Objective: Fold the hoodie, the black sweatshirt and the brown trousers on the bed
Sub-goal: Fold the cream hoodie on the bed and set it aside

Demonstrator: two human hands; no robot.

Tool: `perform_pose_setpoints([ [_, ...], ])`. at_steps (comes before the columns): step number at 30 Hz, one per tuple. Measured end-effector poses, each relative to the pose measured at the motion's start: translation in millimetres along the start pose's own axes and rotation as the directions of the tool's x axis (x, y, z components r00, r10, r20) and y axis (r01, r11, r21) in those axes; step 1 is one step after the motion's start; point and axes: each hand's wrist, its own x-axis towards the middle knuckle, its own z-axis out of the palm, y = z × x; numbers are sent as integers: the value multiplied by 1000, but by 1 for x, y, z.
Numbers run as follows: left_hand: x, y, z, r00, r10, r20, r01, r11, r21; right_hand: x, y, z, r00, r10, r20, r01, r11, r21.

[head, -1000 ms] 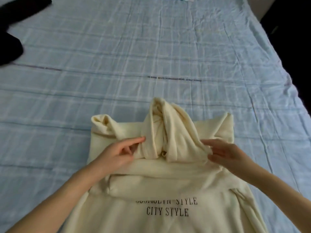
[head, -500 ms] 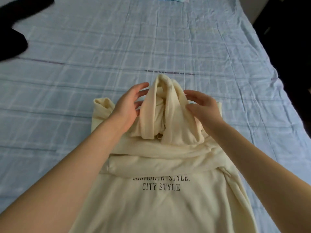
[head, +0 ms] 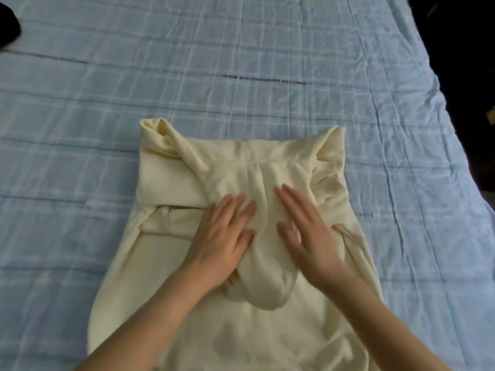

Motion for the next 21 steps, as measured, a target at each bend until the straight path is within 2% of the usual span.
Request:
perform_pose_setpoints([
  [1,-5,0,10,996,-14,89,6,996,84,-3,4,15,994,8,108,7,991,-136],
  [2,-9,-3,14,994,-11,113,1,996,89,-6,8,25,983,24,181,15,978,-209],
  [3,-9,-9,10,997,15,77,-18,999,39,-5,12,27,984,6,179,33,977,-213],
  [5,3,-23,-6,987,15,-160,-32,995,-99,7,23,14,999,-20,-36,16,992,-123],
  [7,32,-43,-24,900,-176,-398,111,977,-183,37,35,-3,957,72,-281,-108,987,-116],
  [8,48,-50,-31,845,-327,-424,228,936,-267,56,38,-12,935,153,-320,-192,977,-96],
  [9,65,-56,-39,787,-480,-388,340,862,-375,75,40,-18,919,247,-306,-272,961,-41],
  [11,96,-66,-47,670,-709,-219,487,643,-590,106,43,-25,892,403,-207,-390,915,104],
  [12,106,-70,-48,626,-768,-136,517,539,-665,115,45,-28,879,446,-169,-416,891,184],
  [13,114,-74,-46,611,-788,-79,533,483,-694,120,47,-30,875,460,-152,-420,876,236],
  [16,116,-86,-43,668,-743,-47,494,489,-719,121,54,-37,883,444,-154,-382,869,315],
  [19,110,-99,-47,719,-688,-92,308,435,-846,121,60,-43,896,362,-259,-273,906,322],
  [21,119,-112,-57,709,-689,-151,152,358,-921,134,60,-50,884,328,-334,-187,901,391],
])
